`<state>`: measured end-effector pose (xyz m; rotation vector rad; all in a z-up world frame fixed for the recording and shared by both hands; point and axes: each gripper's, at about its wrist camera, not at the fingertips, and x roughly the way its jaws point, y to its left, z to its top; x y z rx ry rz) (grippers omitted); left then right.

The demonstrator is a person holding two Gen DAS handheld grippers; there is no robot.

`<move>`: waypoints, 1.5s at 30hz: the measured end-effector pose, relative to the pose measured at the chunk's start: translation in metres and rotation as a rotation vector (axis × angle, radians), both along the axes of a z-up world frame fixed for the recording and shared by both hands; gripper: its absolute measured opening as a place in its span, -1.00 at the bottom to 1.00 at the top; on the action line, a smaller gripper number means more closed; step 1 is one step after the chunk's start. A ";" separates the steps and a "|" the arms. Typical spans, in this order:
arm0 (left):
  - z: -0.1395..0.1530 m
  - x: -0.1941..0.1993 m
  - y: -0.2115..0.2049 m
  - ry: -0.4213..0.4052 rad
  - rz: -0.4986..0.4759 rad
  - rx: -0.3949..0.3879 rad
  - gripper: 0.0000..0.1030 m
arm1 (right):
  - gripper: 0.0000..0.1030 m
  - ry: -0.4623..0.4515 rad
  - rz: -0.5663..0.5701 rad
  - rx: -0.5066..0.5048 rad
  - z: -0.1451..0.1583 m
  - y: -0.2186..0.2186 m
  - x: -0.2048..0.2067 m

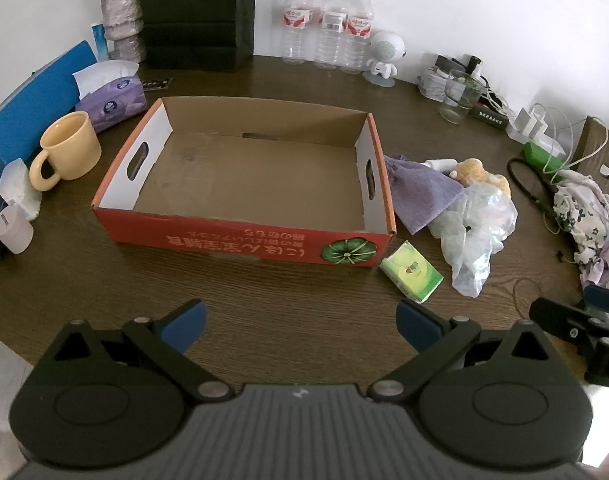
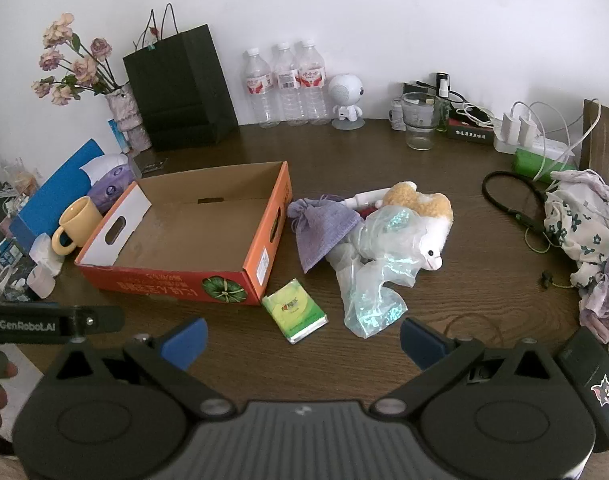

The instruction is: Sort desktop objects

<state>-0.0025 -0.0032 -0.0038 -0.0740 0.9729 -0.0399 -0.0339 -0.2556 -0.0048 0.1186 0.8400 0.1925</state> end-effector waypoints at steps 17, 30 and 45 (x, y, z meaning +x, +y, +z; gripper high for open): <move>-0.002 0.006 0.002 0.008 0.002 -0.001 1.00 | 1.00 0.008 0.004 -0.001 -0.001 -0.001 0.008; -0.002 0.011 0.000 0.014 0.007 -0.003 1.00 | 1.00 0.015 0.016 -0.004 -0.003 -0.002 0.016; -0.004 0.016 -0.001 0.017 0.015 -0.009 1.00 | 1.00 0.020 0.026 0.000 -0.005 -0.002 0.023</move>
